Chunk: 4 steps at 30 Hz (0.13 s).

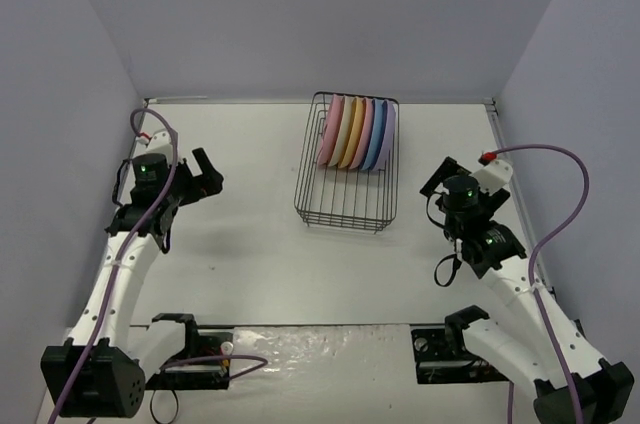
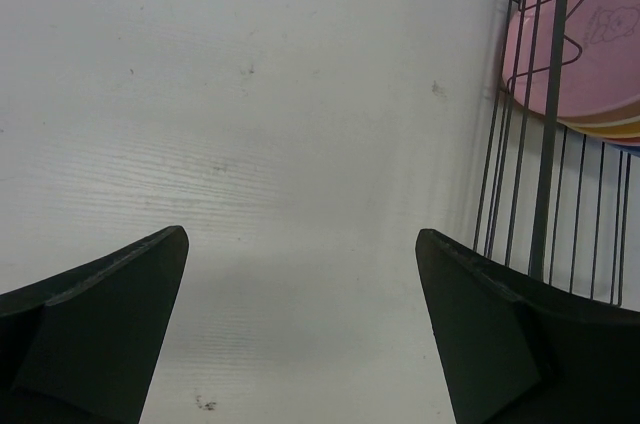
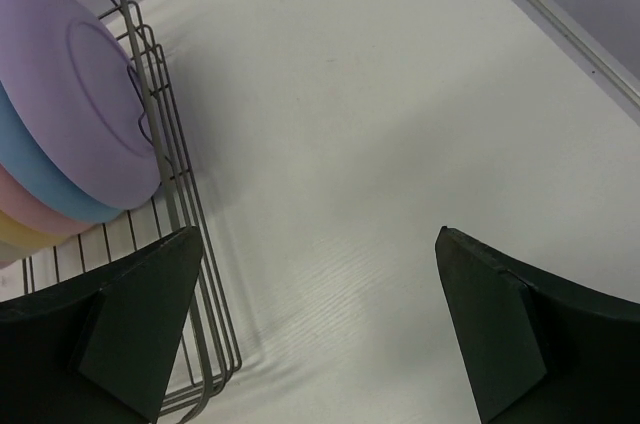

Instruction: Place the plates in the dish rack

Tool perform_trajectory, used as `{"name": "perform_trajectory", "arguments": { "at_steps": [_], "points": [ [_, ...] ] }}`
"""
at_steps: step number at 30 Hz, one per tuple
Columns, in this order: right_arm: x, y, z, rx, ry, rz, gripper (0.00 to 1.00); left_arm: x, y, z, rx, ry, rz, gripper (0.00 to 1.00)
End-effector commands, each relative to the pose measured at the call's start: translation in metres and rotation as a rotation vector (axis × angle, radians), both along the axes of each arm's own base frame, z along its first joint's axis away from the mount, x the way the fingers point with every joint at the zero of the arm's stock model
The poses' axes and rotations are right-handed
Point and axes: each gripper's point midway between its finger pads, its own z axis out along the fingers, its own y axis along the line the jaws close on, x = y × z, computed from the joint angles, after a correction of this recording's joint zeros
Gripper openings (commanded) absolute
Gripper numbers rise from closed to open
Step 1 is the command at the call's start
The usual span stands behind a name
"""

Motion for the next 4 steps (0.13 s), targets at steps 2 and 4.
{"name": "perform_trajectory", "arguments": {
  "at_steps": [2,4],
  "points": [
    [0.0015,-0.0202,0.0138,-0.012,-0.061,-0.136,1.00,0.0054,0.0066,0.0301,0.027,-0.123,0.027,0.97],
    [0.0000,-0.0240,0.0135,-0.019,-0.064,-0.157,1.00,0.0060,0.0057,0.0322,0.024,-0.131,0.023,0.97]
  ]
}}
